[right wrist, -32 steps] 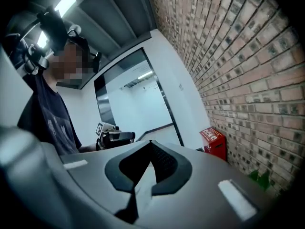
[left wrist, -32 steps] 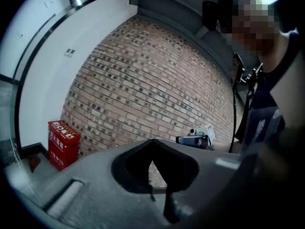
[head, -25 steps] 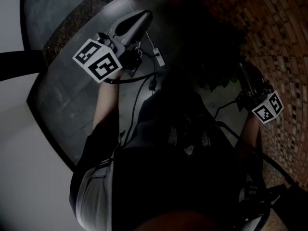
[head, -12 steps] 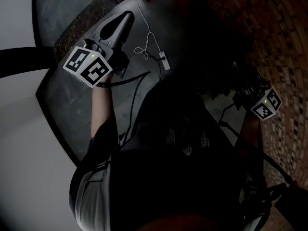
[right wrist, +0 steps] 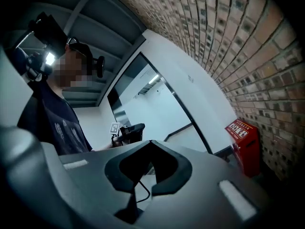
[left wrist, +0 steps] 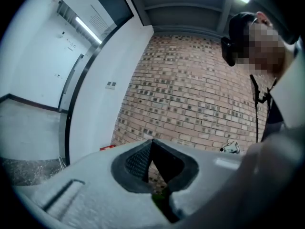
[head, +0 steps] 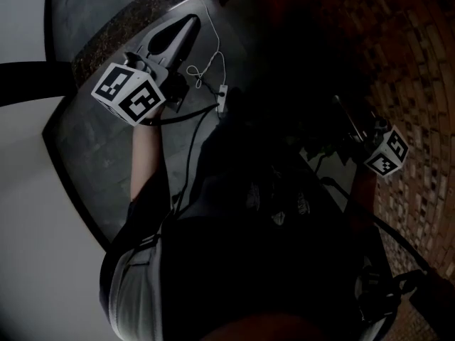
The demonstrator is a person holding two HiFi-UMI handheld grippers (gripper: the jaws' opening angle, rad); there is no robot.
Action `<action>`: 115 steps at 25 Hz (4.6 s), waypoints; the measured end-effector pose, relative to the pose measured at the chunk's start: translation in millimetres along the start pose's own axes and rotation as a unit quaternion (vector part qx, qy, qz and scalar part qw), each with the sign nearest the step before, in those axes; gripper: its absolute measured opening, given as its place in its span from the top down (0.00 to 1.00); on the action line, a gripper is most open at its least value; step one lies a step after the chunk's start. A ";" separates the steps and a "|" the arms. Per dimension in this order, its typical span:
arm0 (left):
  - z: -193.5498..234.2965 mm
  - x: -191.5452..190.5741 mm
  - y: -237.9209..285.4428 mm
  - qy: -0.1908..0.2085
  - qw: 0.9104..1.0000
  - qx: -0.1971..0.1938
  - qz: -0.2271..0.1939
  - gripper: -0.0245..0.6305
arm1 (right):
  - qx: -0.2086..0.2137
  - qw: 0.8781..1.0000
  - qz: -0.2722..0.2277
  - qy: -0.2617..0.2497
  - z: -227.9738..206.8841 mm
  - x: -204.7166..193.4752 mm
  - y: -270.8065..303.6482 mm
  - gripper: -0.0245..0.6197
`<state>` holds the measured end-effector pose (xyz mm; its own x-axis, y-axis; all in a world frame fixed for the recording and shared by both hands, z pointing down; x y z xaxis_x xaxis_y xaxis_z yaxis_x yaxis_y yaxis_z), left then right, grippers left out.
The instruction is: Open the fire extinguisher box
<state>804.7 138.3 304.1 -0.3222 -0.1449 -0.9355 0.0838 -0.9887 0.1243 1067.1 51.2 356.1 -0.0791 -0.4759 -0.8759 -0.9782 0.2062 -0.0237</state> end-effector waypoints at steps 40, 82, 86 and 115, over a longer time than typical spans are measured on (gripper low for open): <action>188.4 48.3 232.0 0.052 0.990 -0.073 0.112 0.96 | 0.076 0.994 0.068 0.036 -176.2 54.8 250.7 0.96; 128.4 29.0 387.5 0.048 0.811 -0.534 0.236 0.96 | -0.086 0.995 0.057 0.009 -332.3 135.4 334.5 0.96; 124.0 15.2 388.2 0.104 0.780 -0.552 0.275 0.96 | -0.067 0.994 0.086 0.018 -335.5 123.4 332.5 0.96; 346.5 -293.7 527.2 -0.346 0.814 -0.045 0.465 0.41 | -0.198 0.970 0.056 0.133 -376.0 124.5 245.3 0.96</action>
<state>616.7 -353.6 759.0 -0.5318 -0.8461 -0.0370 0.6529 -0.4375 0.6183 745.1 -278.9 422.4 -0.1839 -0.6844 -0.7056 -0.9537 -0.0497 0.2968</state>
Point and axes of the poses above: the fingertips, and each gripper's own axes: y forward along the fingers, z to its left, x out of its top, the point moved 1 cm from there along -y, backward along the fingers, and after that the axes turned 2 degrees about -y, right-handed, at the moved point
